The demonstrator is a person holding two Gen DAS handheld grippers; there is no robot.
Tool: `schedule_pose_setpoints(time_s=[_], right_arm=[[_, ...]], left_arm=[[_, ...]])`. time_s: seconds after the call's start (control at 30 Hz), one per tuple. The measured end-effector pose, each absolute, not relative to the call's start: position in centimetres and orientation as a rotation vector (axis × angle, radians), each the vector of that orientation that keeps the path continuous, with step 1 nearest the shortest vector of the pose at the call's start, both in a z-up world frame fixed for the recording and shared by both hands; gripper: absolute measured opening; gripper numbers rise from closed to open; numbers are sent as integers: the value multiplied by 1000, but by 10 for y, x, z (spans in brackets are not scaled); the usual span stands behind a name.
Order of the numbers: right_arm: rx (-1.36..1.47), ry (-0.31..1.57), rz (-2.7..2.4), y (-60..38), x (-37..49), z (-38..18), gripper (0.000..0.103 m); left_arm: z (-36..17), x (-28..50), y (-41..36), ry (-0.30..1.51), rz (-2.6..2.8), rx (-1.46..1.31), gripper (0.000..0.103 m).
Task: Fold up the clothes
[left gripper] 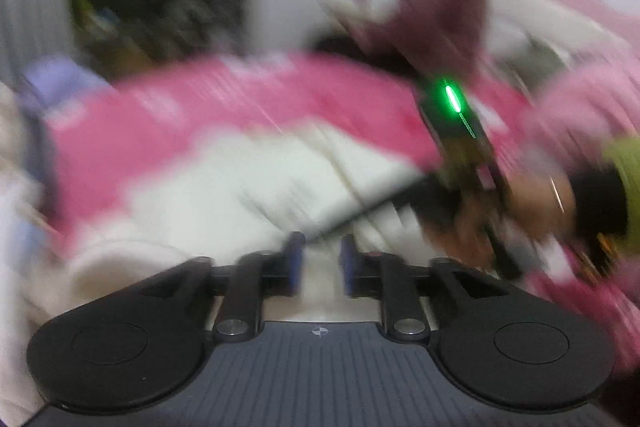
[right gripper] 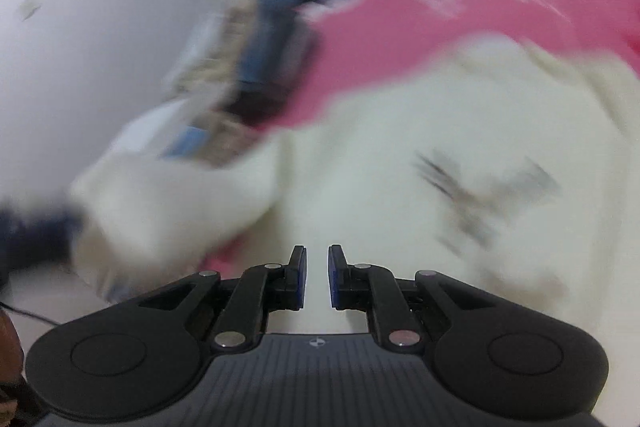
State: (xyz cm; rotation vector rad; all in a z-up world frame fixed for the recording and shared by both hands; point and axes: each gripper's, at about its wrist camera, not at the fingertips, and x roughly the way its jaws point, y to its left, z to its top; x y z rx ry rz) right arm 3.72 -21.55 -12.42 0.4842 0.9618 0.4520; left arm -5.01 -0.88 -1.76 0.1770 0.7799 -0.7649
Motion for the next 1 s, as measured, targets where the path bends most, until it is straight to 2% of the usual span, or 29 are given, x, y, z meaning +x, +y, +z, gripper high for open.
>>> schedule_pose_setpoints(time_s=[0.13,0.27,0.33,0.43,0.57,0.73,1.0], right_arm=[[578,998,407,-249,18,-147,15],[583,999,476,-244,15,-147,17],[553,997,535,-233,21,-145,27],[539,993,629,-216,25,-143,37],[575,1016,699,-198,32,-149,43],[577,1051,707,-172,46,-156,43],[635,1116,676,-151,66,-156,39]], left_arm=[[-66,-74,-20,1017,-896,103,33],[-95,-81,4,1183,-906,9,34],[-101,-81,23,1220,-846,-19,34],[-95,-77,63,1220,-719,-97,37],[-90,-68,113,1191,-545,-258,43],[-99,-53,140,1146,-419,-381,43],[-132,-25,125,1158,-400,-454,42]])
